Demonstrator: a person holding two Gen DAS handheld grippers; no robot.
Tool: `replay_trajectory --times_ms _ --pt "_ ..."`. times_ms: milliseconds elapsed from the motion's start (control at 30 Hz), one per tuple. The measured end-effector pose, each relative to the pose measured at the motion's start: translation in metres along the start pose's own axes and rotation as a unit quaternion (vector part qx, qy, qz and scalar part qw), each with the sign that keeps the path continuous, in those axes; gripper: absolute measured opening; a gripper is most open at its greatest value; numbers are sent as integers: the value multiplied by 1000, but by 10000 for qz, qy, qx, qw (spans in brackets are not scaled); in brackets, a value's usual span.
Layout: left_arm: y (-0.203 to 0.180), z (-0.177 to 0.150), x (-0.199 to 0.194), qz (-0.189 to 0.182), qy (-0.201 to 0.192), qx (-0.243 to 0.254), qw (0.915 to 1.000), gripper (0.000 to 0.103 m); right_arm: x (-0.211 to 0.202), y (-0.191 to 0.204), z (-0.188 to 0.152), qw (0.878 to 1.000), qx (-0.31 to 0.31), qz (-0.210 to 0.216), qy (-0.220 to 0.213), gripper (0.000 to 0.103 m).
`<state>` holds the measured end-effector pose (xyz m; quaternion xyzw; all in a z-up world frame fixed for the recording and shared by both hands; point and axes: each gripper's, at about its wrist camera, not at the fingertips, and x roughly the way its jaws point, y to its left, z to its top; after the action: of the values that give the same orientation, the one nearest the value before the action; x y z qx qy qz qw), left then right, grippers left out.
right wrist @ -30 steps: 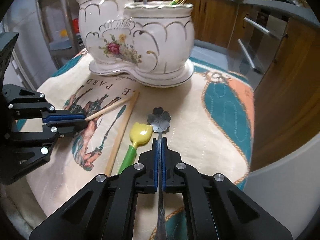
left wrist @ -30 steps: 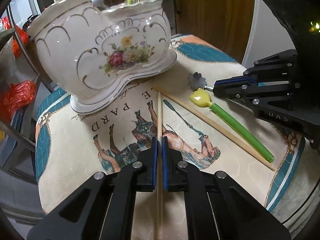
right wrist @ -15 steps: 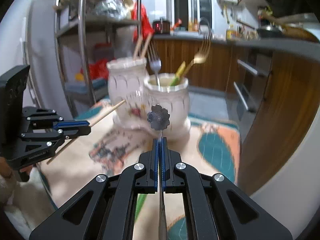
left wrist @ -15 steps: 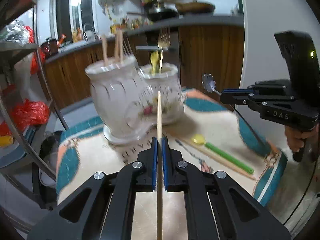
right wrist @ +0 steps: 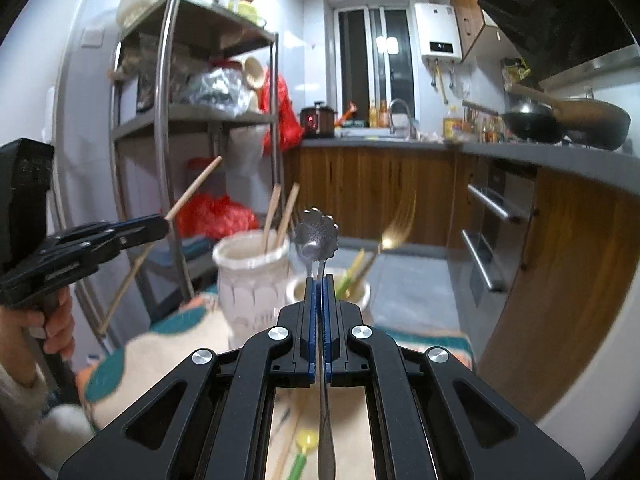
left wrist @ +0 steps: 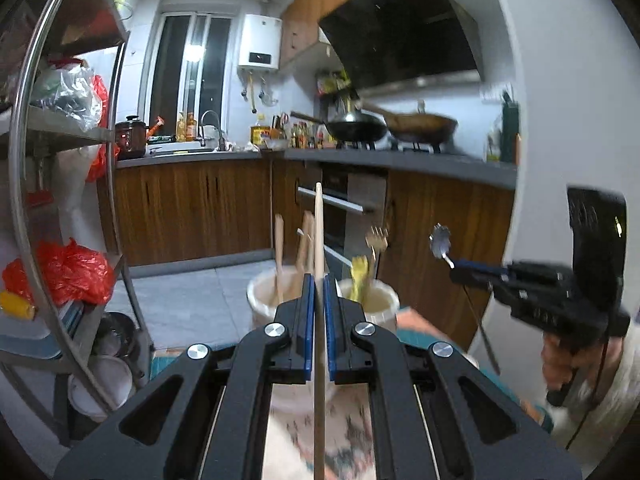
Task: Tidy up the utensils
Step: 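Lift the chopstick and spoon and lower them into the holder cups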
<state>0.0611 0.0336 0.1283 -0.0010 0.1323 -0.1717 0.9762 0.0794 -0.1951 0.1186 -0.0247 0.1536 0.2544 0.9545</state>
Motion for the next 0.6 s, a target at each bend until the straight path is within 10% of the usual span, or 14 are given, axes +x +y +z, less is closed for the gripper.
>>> replay_trajectory --times_ms 600 --pt "23 46 81 97 -1034 -433 9936 5 72 -22 54 9912 569 -120 -1187 4"
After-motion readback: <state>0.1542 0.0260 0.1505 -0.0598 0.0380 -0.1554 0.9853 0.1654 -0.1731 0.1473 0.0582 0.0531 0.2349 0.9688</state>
